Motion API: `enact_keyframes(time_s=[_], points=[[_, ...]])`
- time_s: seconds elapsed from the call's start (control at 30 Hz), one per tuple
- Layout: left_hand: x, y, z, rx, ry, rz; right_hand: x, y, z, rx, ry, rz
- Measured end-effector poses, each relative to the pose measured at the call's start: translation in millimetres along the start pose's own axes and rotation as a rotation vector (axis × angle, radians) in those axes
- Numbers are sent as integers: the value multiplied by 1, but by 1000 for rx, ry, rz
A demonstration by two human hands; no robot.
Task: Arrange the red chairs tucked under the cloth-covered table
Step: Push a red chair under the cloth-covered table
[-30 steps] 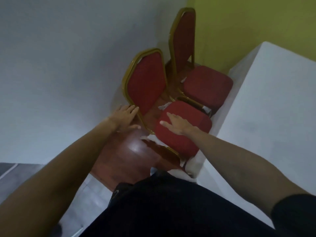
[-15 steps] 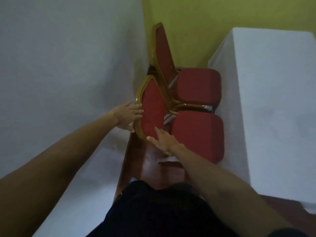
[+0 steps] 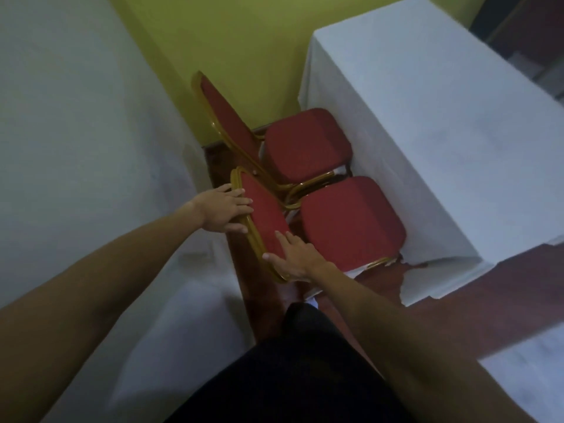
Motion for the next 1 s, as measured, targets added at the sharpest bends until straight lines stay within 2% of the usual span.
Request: enact_keyframes(time_s=[0.23,0.6,0.8,1.0], points=[[-21,-19,48,22,-74,-18,-45,6,6,-93,-67,-52],[-53,-36,120,42,-110,92,-103,40,25,-184,-71,-63],[-86,-37,225,-44,-135,124,-156,63,40,-216,-95,-147],[-149,-32,365,-174,-190,143,-273,113,71,-238,-180,-275]])
Point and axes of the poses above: each hand's wrist, its own x-axis away from the middle knuckle, its own y-axis out of the back of the hand, z = x × y, the point moved 6 cm from there along -x, towards the middle knuckle, and after that the axes turned 13 degrees about -z, right-handed, at the moved point
